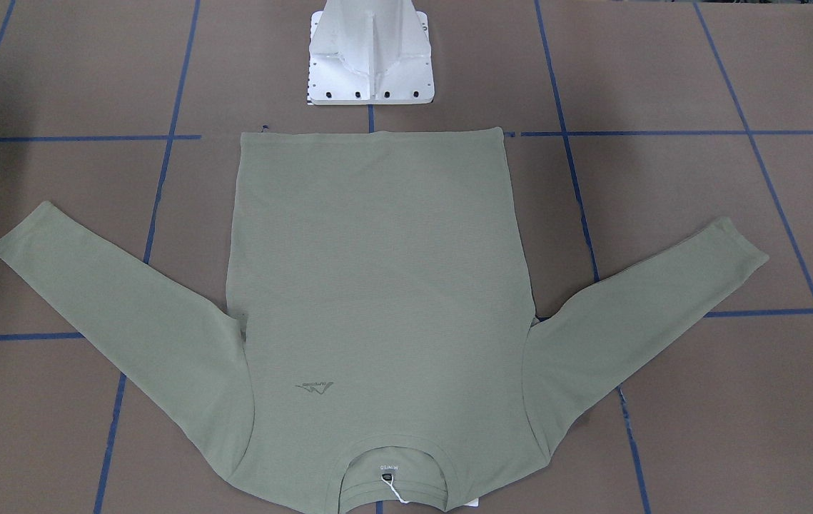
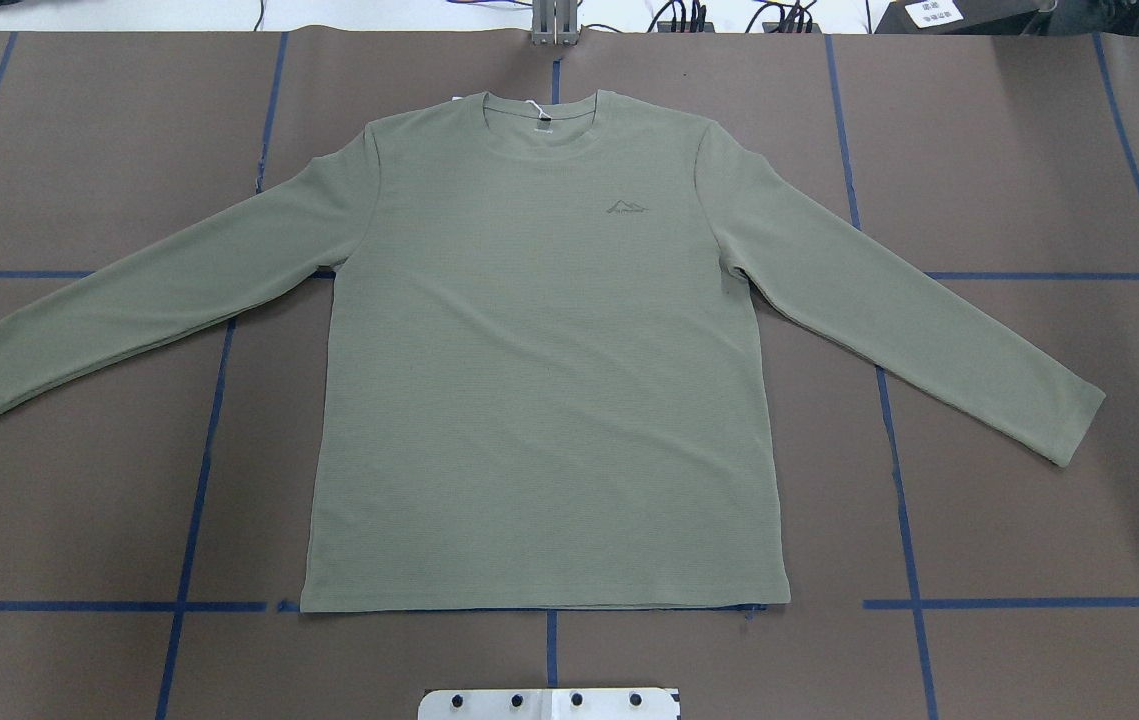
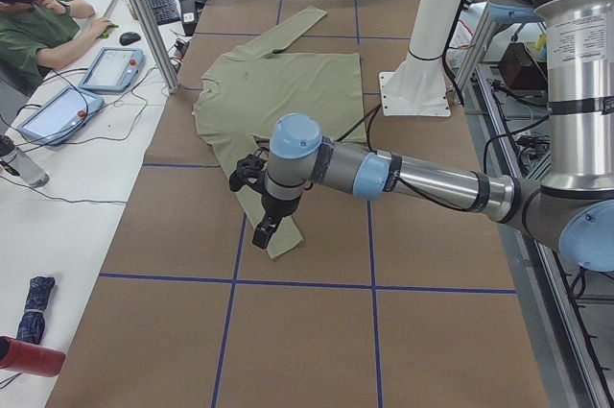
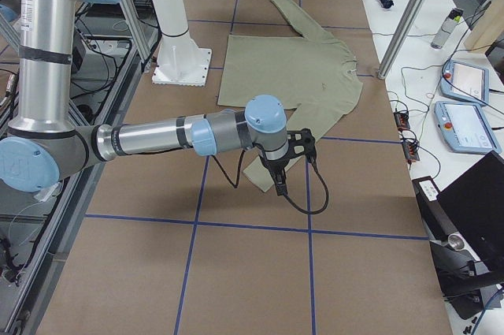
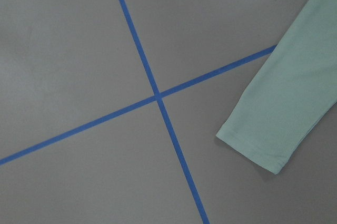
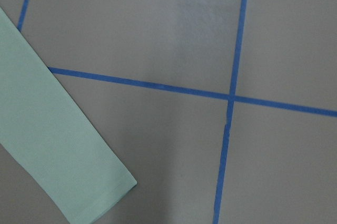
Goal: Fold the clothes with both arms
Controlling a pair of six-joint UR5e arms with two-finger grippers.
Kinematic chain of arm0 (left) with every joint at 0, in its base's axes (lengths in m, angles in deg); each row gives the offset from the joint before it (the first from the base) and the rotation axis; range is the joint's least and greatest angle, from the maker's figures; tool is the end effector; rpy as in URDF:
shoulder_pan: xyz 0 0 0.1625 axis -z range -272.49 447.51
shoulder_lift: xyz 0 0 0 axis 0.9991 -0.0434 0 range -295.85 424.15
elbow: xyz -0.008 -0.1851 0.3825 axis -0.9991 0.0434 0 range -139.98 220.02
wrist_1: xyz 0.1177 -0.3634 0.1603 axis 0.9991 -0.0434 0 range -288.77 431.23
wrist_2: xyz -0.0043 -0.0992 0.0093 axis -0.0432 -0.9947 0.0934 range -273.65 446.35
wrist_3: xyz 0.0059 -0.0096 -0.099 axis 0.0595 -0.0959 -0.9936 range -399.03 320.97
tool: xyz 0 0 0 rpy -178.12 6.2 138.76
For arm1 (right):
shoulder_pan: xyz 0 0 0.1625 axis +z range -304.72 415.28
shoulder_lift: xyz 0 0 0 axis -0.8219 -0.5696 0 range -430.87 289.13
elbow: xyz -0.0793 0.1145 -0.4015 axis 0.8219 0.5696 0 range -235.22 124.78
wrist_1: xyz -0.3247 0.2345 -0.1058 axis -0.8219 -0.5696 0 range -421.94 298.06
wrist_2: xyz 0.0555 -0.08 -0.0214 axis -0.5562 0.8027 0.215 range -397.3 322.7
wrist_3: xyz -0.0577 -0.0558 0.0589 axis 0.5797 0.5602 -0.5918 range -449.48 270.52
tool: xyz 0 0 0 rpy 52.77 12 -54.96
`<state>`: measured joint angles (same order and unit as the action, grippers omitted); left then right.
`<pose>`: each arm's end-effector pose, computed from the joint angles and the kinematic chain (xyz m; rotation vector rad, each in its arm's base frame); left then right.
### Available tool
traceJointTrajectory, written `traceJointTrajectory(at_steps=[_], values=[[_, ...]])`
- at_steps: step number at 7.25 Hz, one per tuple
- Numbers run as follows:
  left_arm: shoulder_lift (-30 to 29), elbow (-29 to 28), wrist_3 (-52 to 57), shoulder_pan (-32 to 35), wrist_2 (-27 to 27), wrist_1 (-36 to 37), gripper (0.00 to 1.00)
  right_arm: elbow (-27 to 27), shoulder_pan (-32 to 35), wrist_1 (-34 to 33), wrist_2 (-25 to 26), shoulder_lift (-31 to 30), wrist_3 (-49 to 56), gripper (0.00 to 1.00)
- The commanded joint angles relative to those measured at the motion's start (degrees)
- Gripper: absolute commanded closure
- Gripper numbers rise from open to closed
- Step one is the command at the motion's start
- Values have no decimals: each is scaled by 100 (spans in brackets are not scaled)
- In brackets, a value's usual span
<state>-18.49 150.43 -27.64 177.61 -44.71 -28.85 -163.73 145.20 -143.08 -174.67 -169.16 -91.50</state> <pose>-0.0687 -0.4488 0.5254 0.4567 0.6672 0.3308 0.0594 -0.4411 0.5445 0.2985 -0.8244 -0.1058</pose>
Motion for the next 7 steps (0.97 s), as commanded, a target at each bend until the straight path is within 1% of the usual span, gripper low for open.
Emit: traceJointTrajectory(at_steps=[1, 2, 3, 4, 5, 6, 7], values=[[-217, -239, -14, 26, 2, -1238, 0, 109, -9, 590, 9, -77, -463, 0], [-208, -239, -14, 26, -15, -1260, 0, 162, -9, 730, -61, -68, -500, 0], [-217, -239, -6, 26, -33, -1260, 0, 145, -18, 1088, -53, -94, -588, 0], [-217, -230, -6, 26, -33, -1260, 0, 136, -253, 1248, -79, -112, -1528, 0], [-208, -230, 12, 26, -42, -1269, 0, 154, -804, 2172, 182, -234, -2782, 0], [-208, -222, 12, 26, -42, -1269, 0, 163, -1671, 3347, 1037, -409, -4369, 0], [-217, -230, 12, 26, -42, -1269, 0, 163, -2515, 4029, 1855, -576, -5499, 0]])
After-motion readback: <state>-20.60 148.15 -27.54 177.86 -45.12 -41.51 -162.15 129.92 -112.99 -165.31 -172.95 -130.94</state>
